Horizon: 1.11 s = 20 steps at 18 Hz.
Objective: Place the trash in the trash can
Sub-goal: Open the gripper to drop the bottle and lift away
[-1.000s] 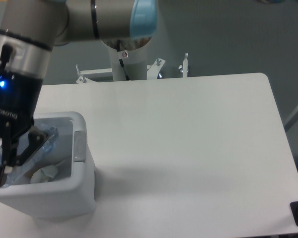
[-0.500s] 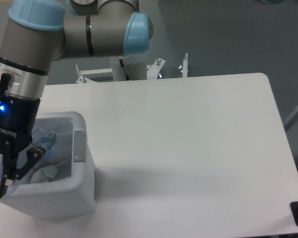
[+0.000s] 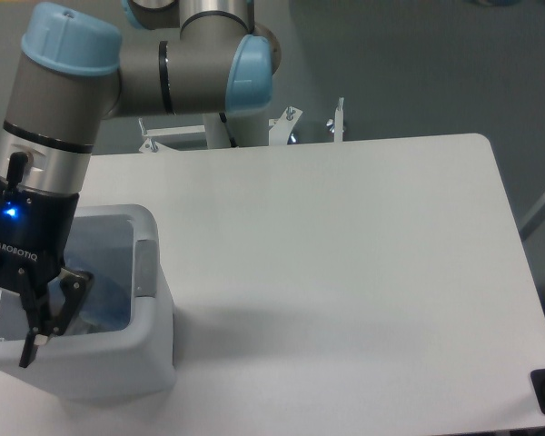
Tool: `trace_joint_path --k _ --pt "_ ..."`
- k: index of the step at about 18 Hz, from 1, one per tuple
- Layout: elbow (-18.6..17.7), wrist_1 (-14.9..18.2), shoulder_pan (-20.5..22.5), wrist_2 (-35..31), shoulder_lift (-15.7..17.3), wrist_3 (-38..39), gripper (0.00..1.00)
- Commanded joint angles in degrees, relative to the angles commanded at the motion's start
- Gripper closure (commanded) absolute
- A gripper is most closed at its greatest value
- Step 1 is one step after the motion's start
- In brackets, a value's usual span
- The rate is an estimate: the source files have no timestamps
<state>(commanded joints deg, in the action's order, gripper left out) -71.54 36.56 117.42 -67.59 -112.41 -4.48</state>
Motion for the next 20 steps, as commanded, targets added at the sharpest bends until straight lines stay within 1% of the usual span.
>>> trace_joint_path --k 2,5,8,9,10,12,13,14,16,17,19,20 --pt "0.26 0.00 0.17 -0.09 0.09 -0.09 0.00" --pt "0.53 0.09 0.88 -0.44 0.44 0.17 0.00" --pt "0.26 0.35 3.16 -0.88 1.06 0.09 0.00" --pt "0.26 0.44 4.12 -3.14 1.23 0.00 0.00" --pt "0.35 0.53 4.74 -6.73 1.41 -0.44 0.00" --pt "0.00 0.61 5.79 -16.04 1.58 -2.89 0.00" --pt "-0.09 0.70 6.67 -19.30 1.76 -4.38 0.00" --pt "-0.09 0.70 7.29 -21.25 1.76 -5.70 0.00" --pt "-0.09 1.05 9.92 -21.97 1.67 -8.07 0.00" --pt "0.00 1.84 11.06 -22.06 1.67 -9.22 0.00" --pt "-0.17 4.73 12.82 -22.93 1.85 -13.25 0.00" --pt "-1.05 6.23 13.79 -23.81 2.02 -16.14 0.00"
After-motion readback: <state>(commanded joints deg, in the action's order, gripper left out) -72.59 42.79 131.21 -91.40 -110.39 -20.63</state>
